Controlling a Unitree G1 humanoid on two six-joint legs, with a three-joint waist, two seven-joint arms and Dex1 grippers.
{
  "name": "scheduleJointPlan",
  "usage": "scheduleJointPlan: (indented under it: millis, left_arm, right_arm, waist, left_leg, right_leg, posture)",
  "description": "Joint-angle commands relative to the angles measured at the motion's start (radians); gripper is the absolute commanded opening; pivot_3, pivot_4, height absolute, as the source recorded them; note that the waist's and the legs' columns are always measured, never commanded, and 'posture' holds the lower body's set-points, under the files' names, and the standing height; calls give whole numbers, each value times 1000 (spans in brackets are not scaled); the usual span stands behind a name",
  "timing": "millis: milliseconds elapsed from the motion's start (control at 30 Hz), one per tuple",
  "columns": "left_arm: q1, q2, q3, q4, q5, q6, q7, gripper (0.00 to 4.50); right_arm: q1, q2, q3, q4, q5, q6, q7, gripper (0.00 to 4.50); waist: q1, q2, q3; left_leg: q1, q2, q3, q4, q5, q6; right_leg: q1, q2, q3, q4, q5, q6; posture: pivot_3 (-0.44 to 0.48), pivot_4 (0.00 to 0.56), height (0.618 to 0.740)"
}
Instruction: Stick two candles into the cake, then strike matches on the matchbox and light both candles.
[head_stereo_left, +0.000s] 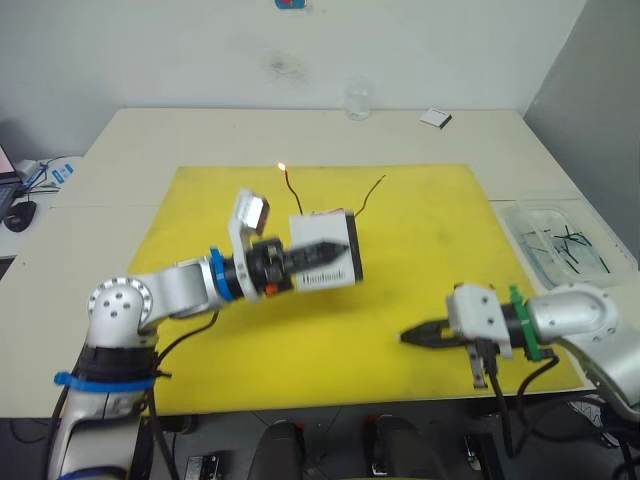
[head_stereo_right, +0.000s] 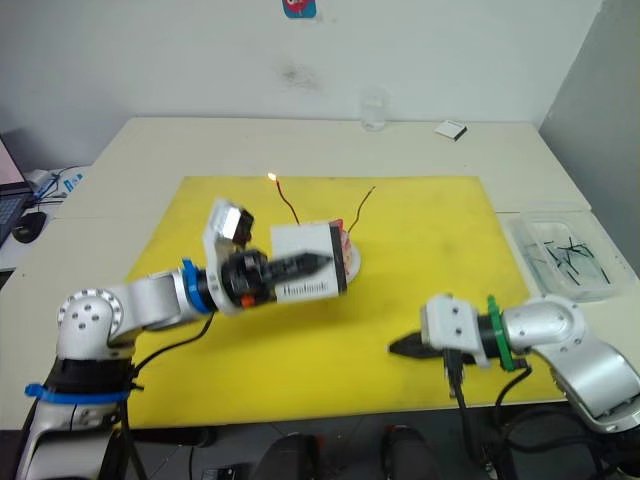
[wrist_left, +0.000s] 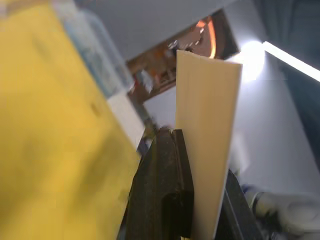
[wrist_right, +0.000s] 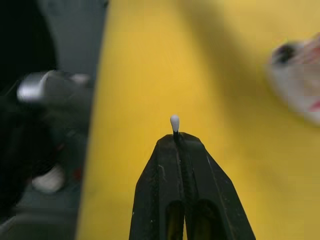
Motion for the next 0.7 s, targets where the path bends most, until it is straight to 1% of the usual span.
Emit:
scheduleJointPlan:
  millis: [33,133,267,367,467,500,600,700]
  left_arm:
    - [3,12,1,-57,-19,-19,-16,0]
    - [5,20,-4,-62,14,-11,-41,0]
    - [6,32,-2,-56,22,-10,-60,0]
    - [12,45,1,-58,35,-5,-77,0]
    - [26,58,3,-70,53,1,-101,0]
    - [28,62,3,-75,56,2,-107,0]
    - [32,66,-3,-83,67,1,-121,0]
    - [32,64,-8,-88,79,0,-130,0]
  right_arm:
    - [-43,30,-38,11,22,18,-45,42]
    - [-67,53,-45,22,34,46,-71,42]
    - [-69,62,-57,26,54,78,-90,42]
    - [-51,24,-56,25,48,122,-85,42]
    - [3,-120,-4,42,-41,142,-22,42]
    - [9,-146,4,48,-39,171,-14,42]
    - [-4,-163,38,67,-33,258,-29,42]
    - [-25,-113,100,123,-83,270,-64,42]
  waist:
    - [8,-1,0]
    - [23,-1,0]
    - [23,-1,0]
    - [23,-1,0]
    - [26,-1,0]
    - [26,-1,0]
    - [22,-1,0]
    - [19,-1,0]
  left_leg:
    - [0,0,0,0,0,0]
    - [0,0,0,0,1,-1]
    - [-1,-1,1,0,1,-1]
    - [-4,-1,1,0,1,-1]
    - [-5,-1,1,0,1,-1]
    - [-5,-1,1,0,1,-1]
    - [-5,0,1,0,1,-1]
    - [-4,0,1,0,1,-1]
  right_leg:
    - [0,0,-1,0,0,-1]
    - [1,0,-1,0,0,-3]
    - [1,-1,0,-2,1,-2]
    - [-1,-1,0,-3,1,-1]
    - [-1,-1,-2,-3,0,-2]
    - [-2,-1,-1,-3,0,-2]
    - [-2,-1,-1,-2,0,-2]
    - [-2,0,-1,-1,0,-2]
  posture:
    - [0,150,740]
    - [0,150,740]
    - [0,150,740]
    - [0,150,740]
    - [0,150,740]
    - [0,150,740]
    - [0,150,740]
    - [0,150,740]
